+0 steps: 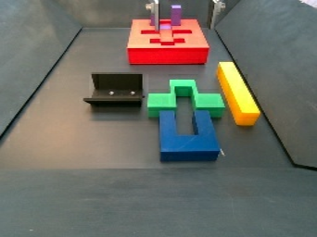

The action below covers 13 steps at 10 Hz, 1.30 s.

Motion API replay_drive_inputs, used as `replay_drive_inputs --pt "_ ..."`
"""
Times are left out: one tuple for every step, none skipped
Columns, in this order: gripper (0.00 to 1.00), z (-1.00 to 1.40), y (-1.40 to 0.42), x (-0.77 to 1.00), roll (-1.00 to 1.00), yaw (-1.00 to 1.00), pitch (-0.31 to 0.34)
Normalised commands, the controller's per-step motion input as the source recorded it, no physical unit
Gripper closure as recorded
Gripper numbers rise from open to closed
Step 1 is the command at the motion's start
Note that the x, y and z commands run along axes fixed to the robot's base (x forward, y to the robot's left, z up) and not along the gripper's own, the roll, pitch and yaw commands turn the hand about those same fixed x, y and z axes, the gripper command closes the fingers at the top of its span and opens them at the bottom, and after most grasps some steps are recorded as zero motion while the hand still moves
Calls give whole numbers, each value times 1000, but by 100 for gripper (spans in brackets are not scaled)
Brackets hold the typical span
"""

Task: Pick up the blue object. Move up. Place the blue object on the fixture. Regrasp the blue object. Move to above the board. Insert the blue object.
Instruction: Pick up the blue object.

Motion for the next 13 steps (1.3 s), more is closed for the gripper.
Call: replay_drive_inputs --pt "0 0 151 811 0 0 0" --pt "0 0 97 1000 -40 -29 0" --pt "0 0 157 1000 -44 -109 0" --pt "0 -3 246 1000 -73 -191 0" --pt "0 -66 411 989 -114 -123 0" --pt "0 -391 511 629 -80 -74 57" --pt "0 -380 611 623 -131 -77 70" --pt "0 -486 406 506 -70 -51 30" --pt "0 -546 106 291 -61 0 23" --pt "0 -486 26 151 -86 0 39" --pt "0 -274 0 94 -49 0 73" --pt "0 -197 0 71 -19 0 44" --pt "0 -169 0 26 -1 0 17"
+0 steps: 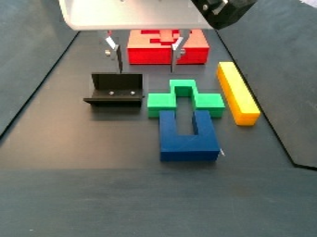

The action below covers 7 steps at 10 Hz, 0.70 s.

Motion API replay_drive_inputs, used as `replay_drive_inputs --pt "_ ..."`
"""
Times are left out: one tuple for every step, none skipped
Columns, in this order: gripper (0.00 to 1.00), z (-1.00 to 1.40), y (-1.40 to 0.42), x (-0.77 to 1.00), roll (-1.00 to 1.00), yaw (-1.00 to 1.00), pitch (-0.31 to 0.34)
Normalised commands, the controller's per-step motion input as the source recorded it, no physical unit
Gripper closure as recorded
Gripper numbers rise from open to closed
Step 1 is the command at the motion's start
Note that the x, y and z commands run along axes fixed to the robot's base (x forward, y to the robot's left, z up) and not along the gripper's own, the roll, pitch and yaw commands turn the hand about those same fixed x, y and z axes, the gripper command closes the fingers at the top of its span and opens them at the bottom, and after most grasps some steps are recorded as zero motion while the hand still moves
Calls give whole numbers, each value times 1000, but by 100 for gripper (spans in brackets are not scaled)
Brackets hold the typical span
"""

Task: Pick up the blue object. Move up. Place the blue object on the fixture. Regrasp the blue object. Move to above the board. Insert the blue object.
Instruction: Pick up the blue object.

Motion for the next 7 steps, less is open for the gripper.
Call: replay_drive_inputs --pt "0 -189 0 109 0 0 7" --pt "0 -266 0 243 0 0 0" --pt "0 -369 0 331 -3 0 0" --pt "0 -369 0 309 0 0 0" --pt "0 -343 0 237 -10 0 0" --pt "0 -329 0 151 -29 0 0" --pt "0 -329 0 89 -36 0 0"
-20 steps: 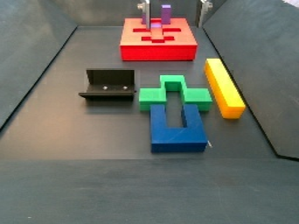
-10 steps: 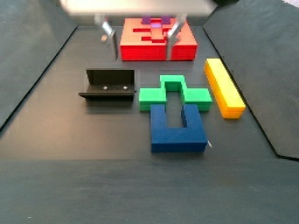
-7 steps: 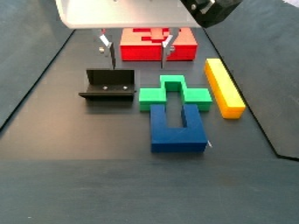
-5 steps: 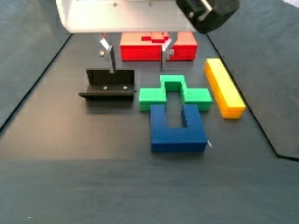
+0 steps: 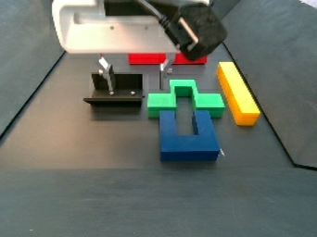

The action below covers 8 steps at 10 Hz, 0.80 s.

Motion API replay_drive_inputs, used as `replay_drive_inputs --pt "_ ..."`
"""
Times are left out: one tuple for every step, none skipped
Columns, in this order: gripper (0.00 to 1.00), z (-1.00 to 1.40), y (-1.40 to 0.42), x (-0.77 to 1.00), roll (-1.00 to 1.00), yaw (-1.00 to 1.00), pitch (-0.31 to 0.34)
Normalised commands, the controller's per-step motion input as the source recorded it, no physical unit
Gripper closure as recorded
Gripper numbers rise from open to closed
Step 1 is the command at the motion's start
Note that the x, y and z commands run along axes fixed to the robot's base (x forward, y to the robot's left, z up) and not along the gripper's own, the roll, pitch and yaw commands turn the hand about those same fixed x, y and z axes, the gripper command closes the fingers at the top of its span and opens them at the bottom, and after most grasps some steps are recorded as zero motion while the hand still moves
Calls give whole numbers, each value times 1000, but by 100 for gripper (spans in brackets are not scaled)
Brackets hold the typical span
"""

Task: Pick up the blue object. Move up. Place the blue object on the fixture. Regrasp the blue object. Move to above the board. Insert the blue object.
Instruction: Pick up the blue object.

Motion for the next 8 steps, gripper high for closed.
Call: replay_drive_inputs --pt "0 -334 0 0 -46 0 0" --pt "0 -340 34 -37 -57 -23 0" --pt "0 -360 31 -69 -47 -29 0" --pt "0 -454 0 -66 -37 -3 -4" --pt "0 -517 6 -151 0 0 -59" --pt "0 -414 46 -277 -1 -40 -50" --pt "0 -283 57 -323 -29 -69 -43" --pt "0 -249 51 -306 -54 -91 -51"
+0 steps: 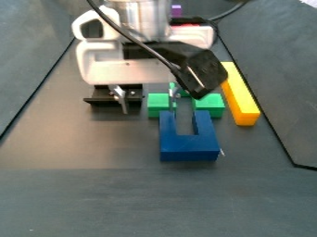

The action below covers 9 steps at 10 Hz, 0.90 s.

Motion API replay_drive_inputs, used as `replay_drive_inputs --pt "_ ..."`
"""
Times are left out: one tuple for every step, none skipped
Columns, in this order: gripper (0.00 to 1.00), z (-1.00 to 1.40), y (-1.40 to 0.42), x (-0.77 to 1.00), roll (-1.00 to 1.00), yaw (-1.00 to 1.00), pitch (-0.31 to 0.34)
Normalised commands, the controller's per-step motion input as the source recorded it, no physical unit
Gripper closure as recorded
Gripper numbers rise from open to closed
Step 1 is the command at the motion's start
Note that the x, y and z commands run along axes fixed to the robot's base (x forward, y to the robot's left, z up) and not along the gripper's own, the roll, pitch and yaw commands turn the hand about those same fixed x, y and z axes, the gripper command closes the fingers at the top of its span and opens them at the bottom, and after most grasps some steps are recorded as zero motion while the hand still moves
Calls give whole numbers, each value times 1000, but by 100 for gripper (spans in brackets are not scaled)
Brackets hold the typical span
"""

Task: Pick up the blue object. Move up. Place the blue object on the fixture. Regrasp the blue object. Move to above the board. Insert the blue object.
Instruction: Pick up the blue object.

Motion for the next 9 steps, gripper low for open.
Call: replay_drive_inputs --pt "0 -183 29 -249 -69 -80 -66" --pt "0 -174 0 -129 -64 -11 -66" --pt "0 -269 0 -14 -36 0 -84" --pt "0 -246 0 0 -20 0 -67" --pt "0 -206 0 0 -7 0 -51" --pt "0 -189 0 0 0 0 -41" --pt "0 -106 0 0 0 0 -27" --pt "0 -57 0 0 0 0 -4" --pt "0 -23 0 0 0 0 0"
